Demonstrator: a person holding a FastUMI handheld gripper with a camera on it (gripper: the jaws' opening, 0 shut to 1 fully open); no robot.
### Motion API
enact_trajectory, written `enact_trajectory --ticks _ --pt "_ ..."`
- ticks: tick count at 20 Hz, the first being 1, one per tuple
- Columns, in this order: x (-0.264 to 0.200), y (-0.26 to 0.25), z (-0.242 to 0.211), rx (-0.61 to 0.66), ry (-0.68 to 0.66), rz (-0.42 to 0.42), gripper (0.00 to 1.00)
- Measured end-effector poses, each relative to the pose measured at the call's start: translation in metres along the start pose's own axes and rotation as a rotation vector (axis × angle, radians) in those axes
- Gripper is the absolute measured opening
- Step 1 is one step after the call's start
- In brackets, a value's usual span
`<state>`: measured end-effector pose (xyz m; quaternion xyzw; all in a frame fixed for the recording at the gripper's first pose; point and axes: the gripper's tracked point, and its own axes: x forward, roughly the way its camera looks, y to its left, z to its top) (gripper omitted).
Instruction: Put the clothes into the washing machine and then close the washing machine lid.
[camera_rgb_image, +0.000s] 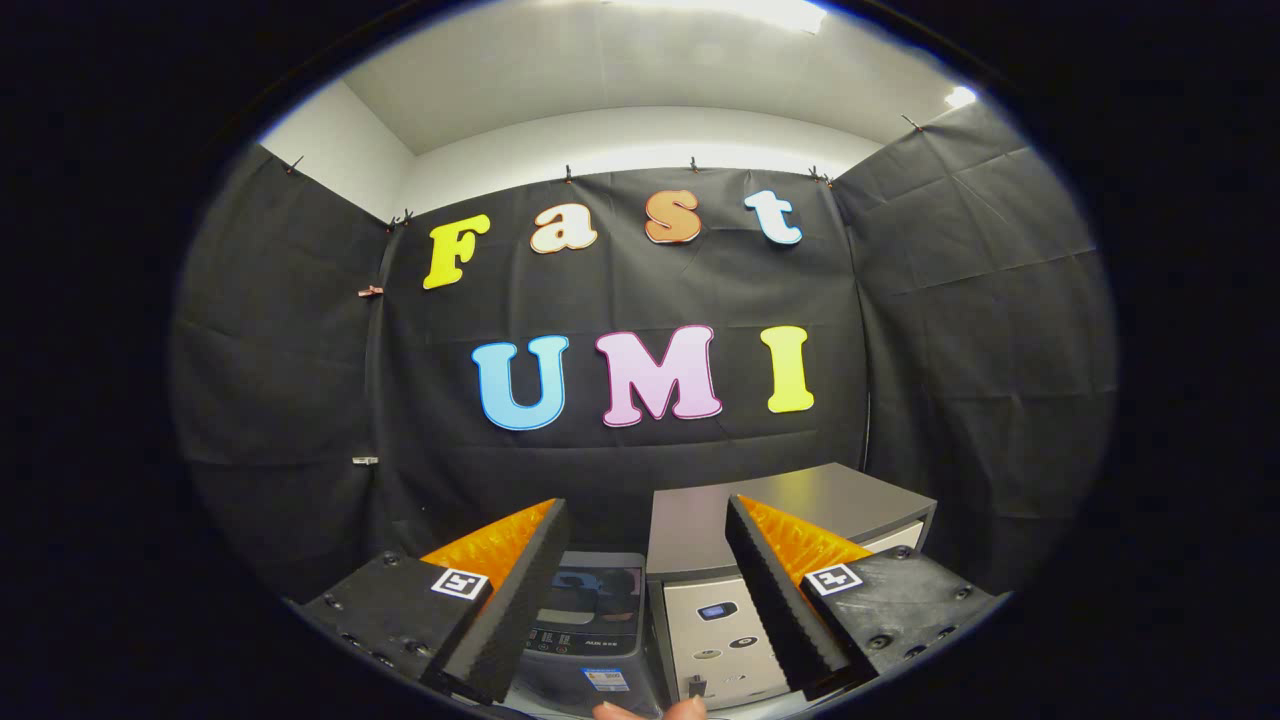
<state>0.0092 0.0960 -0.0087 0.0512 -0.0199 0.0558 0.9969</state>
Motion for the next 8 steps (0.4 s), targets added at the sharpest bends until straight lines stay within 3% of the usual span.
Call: enact_trajectory --ticks 8 --pt "-0.0026 -0.0004 0.0 -0.004 0.004 0.003 0.99"
